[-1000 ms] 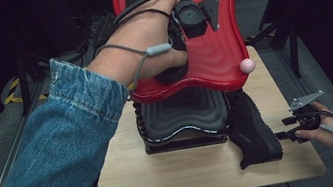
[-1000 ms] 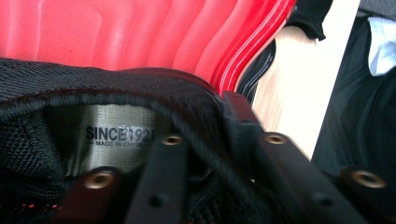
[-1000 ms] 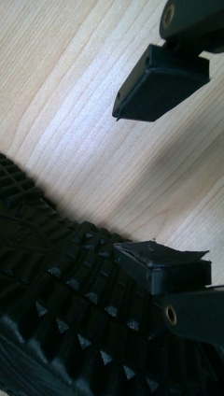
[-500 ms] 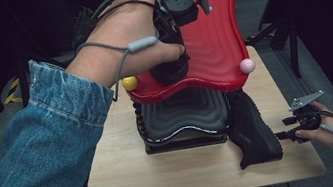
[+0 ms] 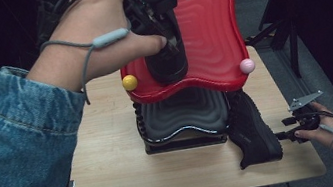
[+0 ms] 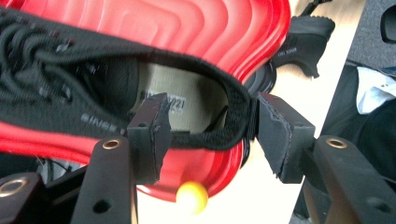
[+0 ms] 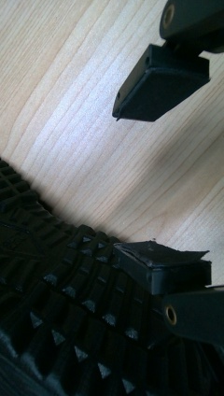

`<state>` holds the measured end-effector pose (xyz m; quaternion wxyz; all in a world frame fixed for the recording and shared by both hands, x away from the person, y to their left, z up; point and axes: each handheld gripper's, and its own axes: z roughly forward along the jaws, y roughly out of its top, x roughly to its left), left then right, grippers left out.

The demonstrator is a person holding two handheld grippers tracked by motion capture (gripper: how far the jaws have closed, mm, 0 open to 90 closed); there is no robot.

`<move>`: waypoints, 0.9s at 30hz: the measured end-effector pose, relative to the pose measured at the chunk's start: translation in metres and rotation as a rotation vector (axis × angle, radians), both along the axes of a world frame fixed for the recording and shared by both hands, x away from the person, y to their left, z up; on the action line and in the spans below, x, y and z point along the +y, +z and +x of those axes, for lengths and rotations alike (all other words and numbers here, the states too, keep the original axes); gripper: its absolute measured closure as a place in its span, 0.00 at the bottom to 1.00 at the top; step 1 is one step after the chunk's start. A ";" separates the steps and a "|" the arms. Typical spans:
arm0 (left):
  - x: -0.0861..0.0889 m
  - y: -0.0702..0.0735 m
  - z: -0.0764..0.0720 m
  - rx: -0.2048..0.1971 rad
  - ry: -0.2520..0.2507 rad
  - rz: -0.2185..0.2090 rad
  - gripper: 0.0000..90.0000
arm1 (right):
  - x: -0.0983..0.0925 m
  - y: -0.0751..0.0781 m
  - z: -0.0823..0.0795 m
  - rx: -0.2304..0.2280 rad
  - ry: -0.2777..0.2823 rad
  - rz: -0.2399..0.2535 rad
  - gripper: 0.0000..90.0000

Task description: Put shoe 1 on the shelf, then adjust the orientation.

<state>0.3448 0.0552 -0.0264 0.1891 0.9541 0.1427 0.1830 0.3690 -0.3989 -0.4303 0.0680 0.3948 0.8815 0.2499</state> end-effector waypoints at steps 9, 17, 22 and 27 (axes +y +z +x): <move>0.039 0.003 -0.006 -0.002 0.072 -0.022 0.52 | 0.000 0.000 0.000 -0.003 -0.003 0.001 0.34; 0.076 -0.016 0.000 0.019 0.126 -0.050 0.47 | 0.001 0.004 0.000 -0.008 0.004 0.006 0.34; 0.100 -0.040 0.014 0.060 0.166 -0.070 0.46 | 0.003 0.006 0.001 -0.012 0.010 0.011 0.34; 0.119 -0.071 0.030 0.090 0.206 -0.093 0.44 | 0.004 0.006 0.001 0.010 0.015 0.024 0.38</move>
